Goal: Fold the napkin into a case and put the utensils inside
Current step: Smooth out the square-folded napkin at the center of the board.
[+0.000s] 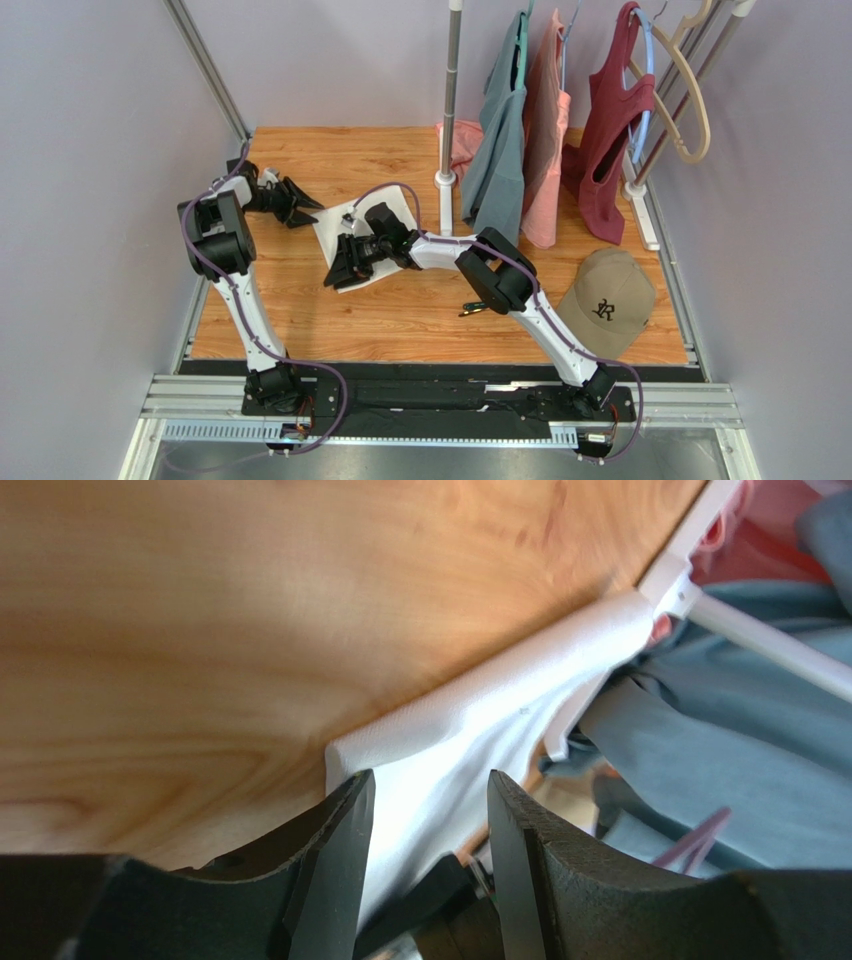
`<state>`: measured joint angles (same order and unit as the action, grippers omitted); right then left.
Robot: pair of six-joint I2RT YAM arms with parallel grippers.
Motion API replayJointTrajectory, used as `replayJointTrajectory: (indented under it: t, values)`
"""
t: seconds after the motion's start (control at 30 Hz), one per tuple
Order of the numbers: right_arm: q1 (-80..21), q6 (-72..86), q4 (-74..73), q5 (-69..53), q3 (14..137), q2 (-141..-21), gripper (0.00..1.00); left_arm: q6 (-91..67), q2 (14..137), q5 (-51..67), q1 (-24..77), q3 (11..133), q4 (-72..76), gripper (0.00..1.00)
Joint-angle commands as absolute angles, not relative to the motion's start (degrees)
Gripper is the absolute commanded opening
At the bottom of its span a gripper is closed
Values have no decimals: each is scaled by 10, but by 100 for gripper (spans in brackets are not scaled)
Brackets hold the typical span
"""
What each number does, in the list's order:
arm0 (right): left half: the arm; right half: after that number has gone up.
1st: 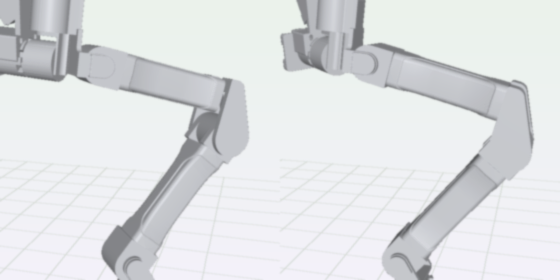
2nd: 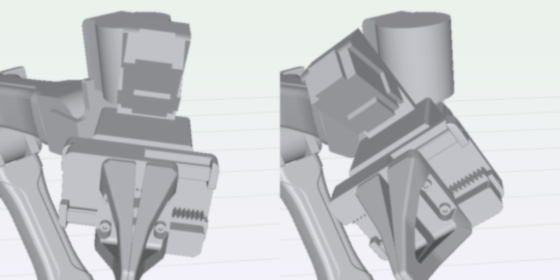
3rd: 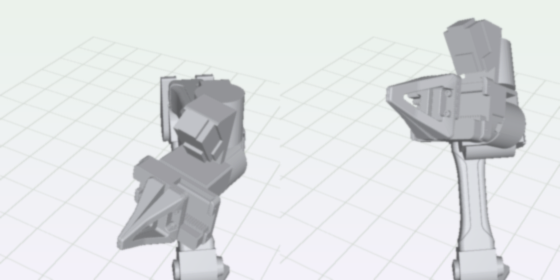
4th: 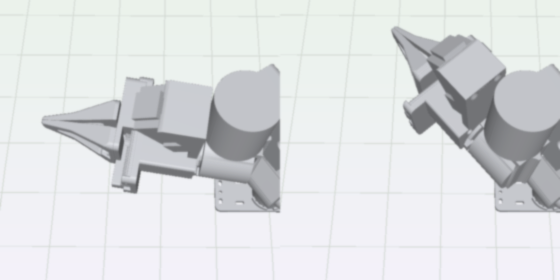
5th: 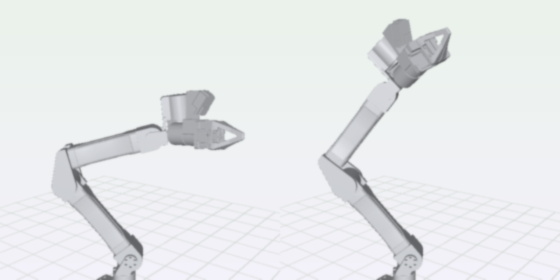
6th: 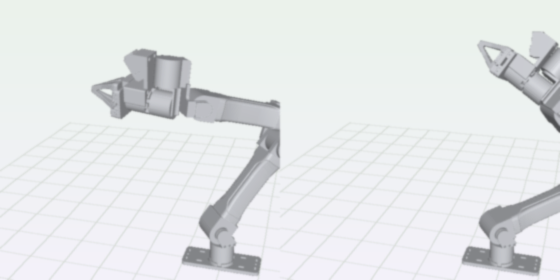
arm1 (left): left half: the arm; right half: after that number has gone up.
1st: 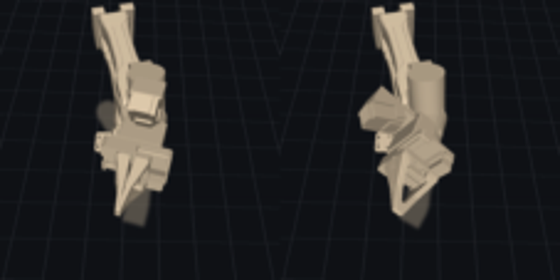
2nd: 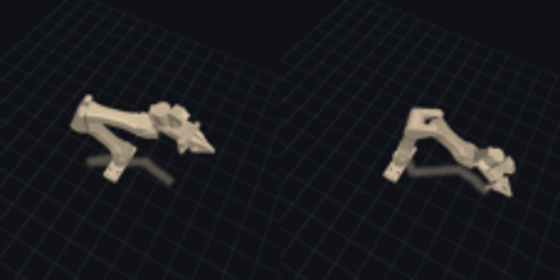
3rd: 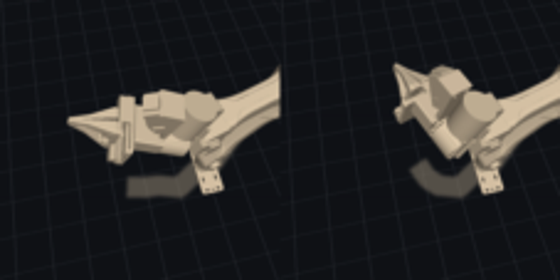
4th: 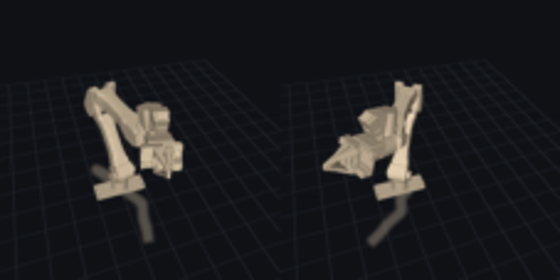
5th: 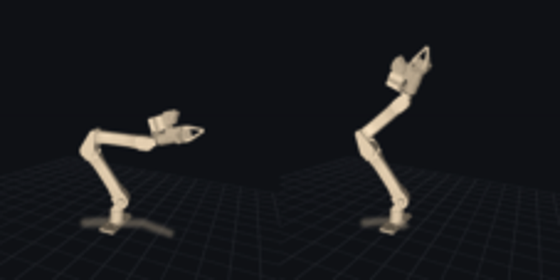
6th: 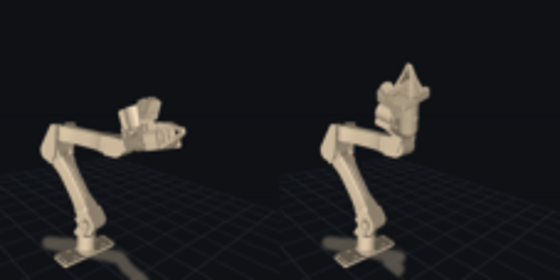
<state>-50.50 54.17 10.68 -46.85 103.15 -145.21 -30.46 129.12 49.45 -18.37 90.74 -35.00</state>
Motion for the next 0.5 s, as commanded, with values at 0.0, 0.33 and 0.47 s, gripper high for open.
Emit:
replayJointTrajectory:
  t: [0.0, 0.33, 0.47]
  values:
    - [-506, 542, 90, -476, 1019, -1441, 50, -265, 1288, 433, -194, 1001, -375, 55]
    - [-501, 520, 63, -482, 1034, -1404, 57, -281, 1138, 468, -171, 891, -341, 56]
    - [-480, 490, -3, -479, 1083, -1373, 65, -345, 1012, 473, -170, 713, -247, 48]
